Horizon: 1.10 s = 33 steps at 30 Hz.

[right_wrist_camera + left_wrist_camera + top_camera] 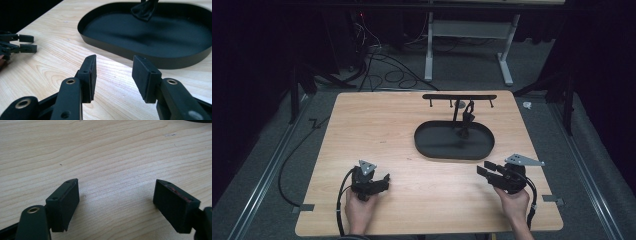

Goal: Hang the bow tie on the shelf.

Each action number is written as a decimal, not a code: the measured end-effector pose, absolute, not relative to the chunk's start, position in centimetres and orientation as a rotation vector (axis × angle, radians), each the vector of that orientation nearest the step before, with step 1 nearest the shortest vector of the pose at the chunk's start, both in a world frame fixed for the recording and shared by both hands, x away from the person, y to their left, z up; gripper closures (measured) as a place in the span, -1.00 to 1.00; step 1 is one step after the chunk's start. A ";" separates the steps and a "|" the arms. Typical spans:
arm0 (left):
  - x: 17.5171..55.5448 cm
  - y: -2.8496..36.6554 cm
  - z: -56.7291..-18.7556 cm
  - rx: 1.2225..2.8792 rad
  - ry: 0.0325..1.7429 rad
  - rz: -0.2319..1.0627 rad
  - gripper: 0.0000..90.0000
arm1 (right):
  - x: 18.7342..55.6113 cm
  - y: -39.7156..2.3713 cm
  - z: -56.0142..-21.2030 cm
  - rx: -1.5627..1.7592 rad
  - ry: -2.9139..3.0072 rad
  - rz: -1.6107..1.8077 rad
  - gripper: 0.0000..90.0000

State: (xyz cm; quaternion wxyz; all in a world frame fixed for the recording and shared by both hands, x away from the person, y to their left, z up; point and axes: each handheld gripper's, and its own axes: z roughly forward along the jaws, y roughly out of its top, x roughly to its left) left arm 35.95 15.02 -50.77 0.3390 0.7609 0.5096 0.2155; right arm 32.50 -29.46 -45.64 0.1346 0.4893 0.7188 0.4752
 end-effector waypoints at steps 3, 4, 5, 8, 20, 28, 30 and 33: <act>36.0 15.0 -50.8 1.981 1.327 0.561 -0.53 | 32.9 -29.1 -46.4 1.425 2.096 1.364 0.25; 36.0 15.0 -50.8 1.981 1.327 0.561 -0.53 | 32.9 -29.1 -46.4 1.425 2.096 1.364 0.25; 36.0 15.0 -50.8 1.982 1.327 0.561 -0.53 | 33.0 -29.0 -46.6 1.430 2.102 1.360 0.25; 36.0 15.0 -50.8 1.982 1.327 0.561 -0.53 | 33.3 -28.5 -47.3 1.439 2.119 1.343 0.25; 36.0 15.0 -50.8 1.981 1.327 0.561 -0.53 | 34.1 -27.6 -48.6 1.440 2.158 1.260 0.26; 36.0 15.0 -50.8 1.981 1.327 0.561 -0.53 | 34.4 -27.4 -49.3 1.431 2.164 1.193 0.23; 36.0 15.0 -50.8 1.981 1.327 0.561 -0.53 | 34.5 -27.4 -49.5 1.443 2.163 1.196 0.21; 36.0 15.0 -50.8 1.981 1.327 0.561 -0.53 | 34.6 -27.3 -49.9 1.436 2.172 1.164 0.18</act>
